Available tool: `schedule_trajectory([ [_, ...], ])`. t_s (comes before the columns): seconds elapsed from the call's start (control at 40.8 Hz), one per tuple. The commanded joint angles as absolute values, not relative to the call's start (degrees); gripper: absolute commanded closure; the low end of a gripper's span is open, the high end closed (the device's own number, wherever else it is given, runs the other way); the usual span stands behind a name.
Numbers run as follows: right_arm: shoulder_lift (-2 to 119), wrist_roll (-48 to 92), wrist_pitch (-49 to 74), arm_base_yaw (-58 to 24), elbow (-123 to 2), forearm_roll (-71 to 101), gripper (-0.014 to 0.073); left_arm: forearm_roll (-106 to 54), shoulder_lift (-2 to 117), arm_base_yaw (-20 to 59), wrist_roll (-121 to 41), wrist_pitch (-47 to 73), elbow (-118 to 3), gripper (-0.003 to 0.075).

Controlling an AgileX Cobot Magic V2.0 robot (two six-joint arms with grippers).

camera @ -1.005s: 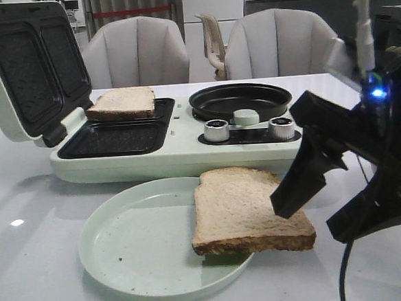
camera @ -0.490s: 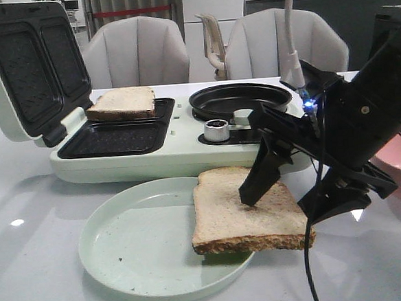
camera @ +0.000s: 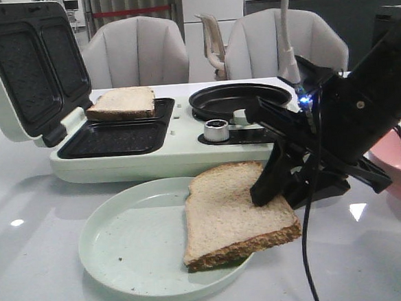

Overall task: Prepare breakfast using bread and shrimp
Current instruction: 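Reach the right gripper down and grasp the remaining bread slice edge, then carry the bread with the right gripper and lay it on the first slice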

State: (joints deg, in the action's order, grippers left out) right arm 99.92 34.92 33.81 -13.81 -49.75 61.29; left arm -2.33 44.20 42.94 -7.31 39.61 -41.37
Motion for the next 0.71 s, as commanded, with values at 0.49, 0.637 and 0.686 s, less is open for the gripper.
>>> schedule_trajectory([
  [0.49,84.78,35.55,38.74,-14.69,-61.66,66.13,0.0559,-2.87,43.97,43.36,-7.44,35.42,-43.0,0.0244],
  [0.637,90.62,35.55,34.6,-18.97,-68.5,68.09,0.0559,-2.87,43.97,43.36,-7.44,34.85,-43.0,0.0244],
  [0.686,93.12,35.55,32.66,-20.39,-71.6,68.44,0.0559,-2.87,43.97,43.36,-7.44,34.73,-43.0,0.0244],
])
